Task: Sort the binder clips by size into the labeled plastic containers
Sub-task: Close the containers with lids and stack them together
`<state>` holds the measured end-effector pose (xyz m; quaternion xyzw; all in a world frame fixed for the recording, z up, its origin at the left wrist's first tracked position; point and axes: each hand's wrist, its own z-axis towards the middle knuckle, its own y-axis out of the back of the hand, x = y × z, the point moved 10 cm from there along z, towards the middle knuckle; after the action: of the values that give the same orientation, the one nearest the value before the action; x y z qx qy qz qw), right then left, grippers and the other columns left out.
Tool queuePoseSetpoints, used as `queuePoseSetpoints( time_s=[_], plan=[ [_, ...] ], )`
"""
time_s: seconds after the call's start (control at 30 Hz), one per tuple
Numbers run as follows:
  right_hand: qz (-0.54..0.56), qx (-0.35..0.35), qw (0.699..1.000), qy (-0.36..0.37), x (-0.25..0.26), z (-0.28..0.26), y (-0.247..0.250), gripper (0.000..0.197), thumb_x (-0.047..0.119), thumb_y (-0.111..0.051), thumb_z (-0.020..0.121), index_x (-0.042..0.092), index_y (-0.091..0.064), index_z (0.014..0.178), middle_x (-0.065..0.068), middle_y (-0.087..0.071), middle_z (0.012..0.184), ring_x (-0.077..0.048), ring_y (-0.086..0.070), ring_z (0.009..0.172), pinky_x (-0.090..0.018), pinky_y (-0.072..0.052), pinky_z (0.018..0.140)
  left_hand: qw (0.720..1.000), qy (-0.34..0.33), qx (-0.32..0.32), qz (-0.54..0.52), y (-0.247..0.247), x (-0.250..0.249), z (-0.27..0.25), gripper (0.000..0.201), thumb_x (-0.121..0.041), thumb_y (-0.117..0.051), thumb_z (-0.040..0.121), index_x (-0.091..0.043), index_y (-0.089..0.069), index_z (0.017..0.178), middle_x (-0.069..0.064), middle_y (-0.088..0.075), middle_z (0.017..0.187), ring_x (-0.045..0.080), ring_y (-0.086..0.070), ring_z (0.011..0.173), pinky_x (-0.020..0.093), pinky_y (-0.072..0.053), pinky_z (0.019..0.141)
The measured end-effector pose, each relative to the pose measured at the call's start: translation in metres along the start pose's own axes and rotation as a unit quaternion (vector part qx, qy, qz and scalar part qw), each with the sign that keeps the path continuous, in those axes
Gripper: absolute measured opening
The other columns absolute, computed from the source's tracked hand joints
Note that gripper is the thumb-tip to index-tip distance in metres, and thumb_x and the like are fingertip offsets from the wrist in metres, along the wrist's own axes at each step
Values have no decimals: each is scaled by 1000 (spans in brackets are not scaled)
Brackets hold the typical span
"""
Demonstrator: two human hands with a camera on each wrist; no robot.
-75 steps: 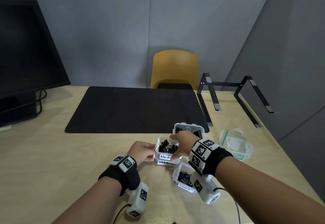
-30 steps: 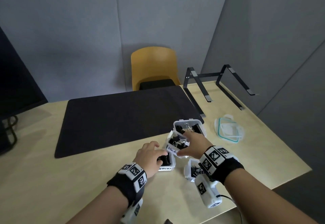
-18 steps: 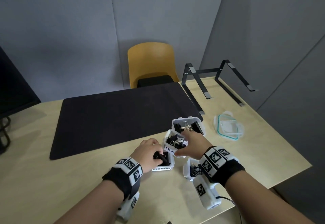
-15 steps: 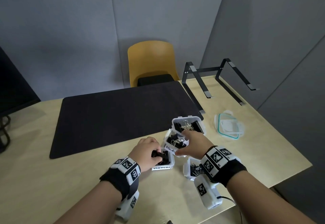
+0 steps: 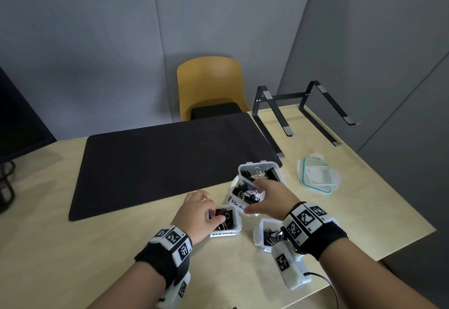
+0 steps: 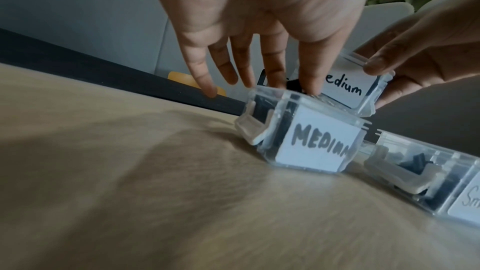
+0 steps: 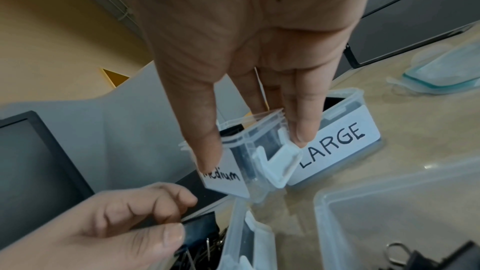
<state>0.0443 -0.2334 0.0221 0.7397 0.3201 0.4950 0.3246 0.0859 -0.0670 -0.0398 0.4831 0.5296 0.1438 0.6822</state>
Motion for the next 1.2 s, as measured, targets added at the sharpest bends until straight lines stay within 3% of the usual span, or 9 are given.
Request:
queuePoseSetpoints(
  time_s=[0.07,0.13,0.2,0.3,0.53,0.77,1.0,1.2],
  plan=[
    [0,0,1000,-1,0,0,0,60,33,-78,70,18,-54,123,11,-51,100,-10,-51,93,-24,-44,84,1000,-9,-3,-3,4,-2,-1,23,-43,-66,80,-22,-57,80,-16,-45,107,6,-38,109,18,-33,89],
    [-1,0,1000,-1,0,0,0,59,33,-78,70,18,-54,122,10,-51,100,-10,-51,93,-25,-45,86,1000,-22,5,-12,8,-5,-1,15,-33,-66,81,-25,-59,93,-15,-43,117,8,-37,116,21,-35,96],
    [-3,-1,1000,-1,0,0,0,58,33,-79,69,18,-55,120,9,-52,100,-11,-53,93,-27,-46,86,998,-28,54,-15,1,-7,-1,31,-20,-61,82,-32,-59,111,-12,-36,133,10,-29,129,27,-33,107],
    [-9,-2,1000,0,1,0,0,55,33,-79,68,19,-56,117,9,-54,99,-12,-54,93,-26,-46,83,992,-28,122,18,-12,-8,-1,54,-15,-55,83,-41,-48,130,-9,-23,147,13,-15,140,32,-25,114],
    [-18,-3,1000,-3,0,0,0,56,34,-78,69,16,-56,118,2,-59,110,-16,-56,100,-30,-48,88,988,-61,127,58,-11,-12,0,48,-18,-57,87,-43,-51,127,-10,-22,148,12,-13,140,31,-25,114],
    [-17,-5,1000,-7,-2,0,-1,53,35,-78,68,18,-56,113,7,-55,101,-13,-54,93,-27,-47,83,993,-48,94,45,-2,-11,2,21,-25,-61,87,-28,-59,108,-13,-35,137,12,-24,135,24,-33,104],
    [-16,-3,1000,-9,-3,1,-2,50,35,-78,68,20,-57,111,5,-57,103,-13,-55,93,-26,-46,81,991,-45,107,59,0,-8,1,33,-17,-61,82,-32,-60,111,-16,-40,129,9,-30,126,27,-38,101],
    [-16,2,1000,-10,-3,1,-3,54,35,-78,69,18,-56,115,3,-59,109,-13,-55,96,-28,-47,85,995,-54,63,56,6,-13,5,26,-16,-60,86,-27,-61,109,-13,-48,120,9,-37,117,24,-41,95]
  ],
)
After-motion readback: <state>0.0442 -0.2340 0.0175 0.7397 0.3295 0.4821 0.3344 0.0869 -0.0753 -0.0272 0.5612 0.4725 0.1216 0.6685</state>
